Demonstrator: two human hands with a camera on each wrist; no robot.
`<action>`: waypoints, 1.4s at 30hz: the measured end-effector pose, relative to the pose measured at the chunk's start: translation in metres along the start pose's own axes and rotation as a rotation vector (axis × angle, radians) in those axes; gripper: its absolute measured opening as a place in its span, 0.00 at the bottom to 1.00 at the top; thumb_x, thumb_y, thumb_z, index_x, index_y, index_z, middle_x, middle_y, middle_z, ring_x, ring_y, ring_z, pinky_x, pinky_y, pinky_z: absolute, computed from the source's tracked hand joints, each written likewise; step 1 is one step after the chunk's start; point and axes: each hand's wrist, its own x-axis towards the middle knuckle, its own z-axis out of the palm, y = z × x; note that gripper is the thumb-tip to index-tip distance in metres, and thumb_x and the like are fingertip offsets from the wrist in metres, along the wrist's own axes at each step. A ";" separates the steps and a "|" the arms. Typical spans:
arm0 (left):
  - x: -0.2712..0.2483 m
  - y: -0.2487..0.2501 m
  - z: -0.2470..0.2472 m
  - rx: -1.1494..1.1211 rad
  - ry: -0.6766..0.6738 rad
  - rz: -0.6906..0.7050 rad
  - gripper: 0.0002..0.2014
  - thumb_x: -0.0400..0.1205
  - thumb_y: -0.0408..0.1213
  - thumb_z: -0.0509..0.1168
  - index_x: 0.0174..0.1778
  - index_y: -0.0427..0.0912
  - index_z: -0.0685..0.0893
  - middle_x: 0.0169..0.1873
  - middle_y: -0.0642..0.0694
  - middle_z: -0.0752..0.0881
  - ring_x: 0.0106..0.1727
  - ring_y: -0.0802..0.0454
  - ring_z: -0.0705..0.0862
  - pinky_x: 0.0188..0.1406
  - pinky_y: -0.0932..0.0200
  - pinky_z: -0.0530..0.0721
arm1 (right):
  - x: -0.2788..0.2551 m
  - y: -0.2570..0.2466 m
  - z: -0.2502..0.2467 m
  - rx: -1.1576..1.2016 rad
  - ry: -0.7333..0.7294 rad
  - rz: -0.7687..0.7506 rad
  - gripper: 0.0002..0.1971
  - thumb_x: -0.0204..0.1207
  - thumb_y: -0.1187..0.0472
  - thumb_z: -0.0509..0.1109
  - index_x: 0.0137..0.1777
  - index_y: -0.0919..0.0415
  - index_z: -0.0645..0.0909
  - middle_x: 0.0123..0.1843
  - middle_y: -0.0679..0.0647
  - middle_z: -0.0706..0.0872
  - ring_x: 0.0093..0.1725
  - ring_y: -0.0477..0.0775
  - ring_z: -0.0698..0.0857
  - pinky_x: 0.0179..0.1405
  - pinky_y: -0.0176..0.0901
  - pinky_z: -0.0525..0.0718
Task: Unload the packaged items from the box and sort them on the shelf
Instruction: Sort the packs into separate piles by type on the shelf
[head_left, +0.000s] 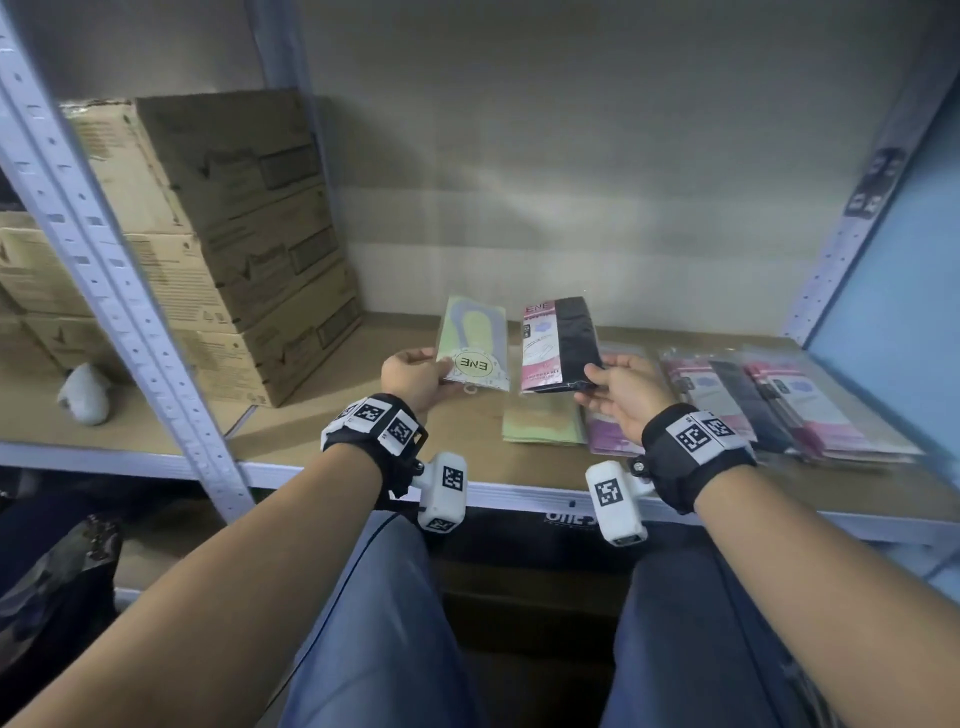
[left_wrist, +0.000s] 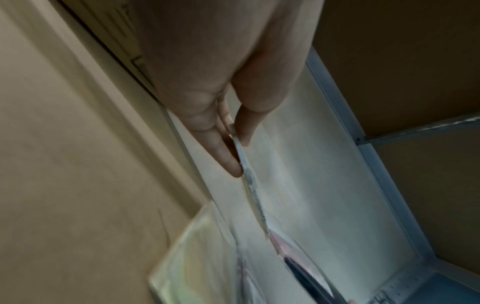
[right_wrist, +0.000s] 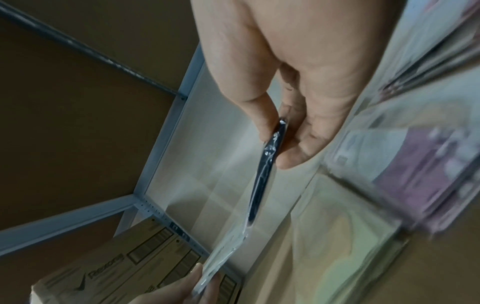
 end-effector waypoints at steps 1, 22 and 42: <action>-0.001 -0.002 0.009 -0.017 -0.015 -0.007 0.10 0.78 0.21 0.66 0.52 0.34 0.76 0.55 0.29 0.85 0.44 0.41 0.88 0.38 0.53 0.91 | -0.001 -0.003 -0.010 0.001 0.009 -0.003 0.10 0.77 0.76 0.66 0.54 0.65 0.74 0.46 0.61 0.85 0.39 0.57 0.86 0.41 0.49 0.89; -0.050 -0.050 0.146 -0.097 -0.285 -0.151 0.08 0.81 0.21 0.63 0.51 0.36 0.73 0.57 0.29 0.84 0.46 0.41 0.89 0.35 0.54 0.91 | -0.026 -0.025 -0.160 0.001 0.285 -0.075 0.16 0.77 0.75 0.66 0.64 0.68 0.75 0.57 0.66 0.84 0.48 0.62 0.86 0.32 0.43 0.85; -0.049 -0.068 0.150 -0.050 -0.268 -0.176 0.08 0.81 0.22 0.64 0.49 0.38 0.74 0.54 0.30 0.87 0.49 0.40 0.90 0.38 0.57 0.91 | 0.009 -0.017 -0.196 -0.353 0.473 0.000 0.11 0.76 0.68 0.70 0.58 0.60 0.80 0.48 0.61 0.86 0.29 0.54 0.82 0.37 0.50 0.87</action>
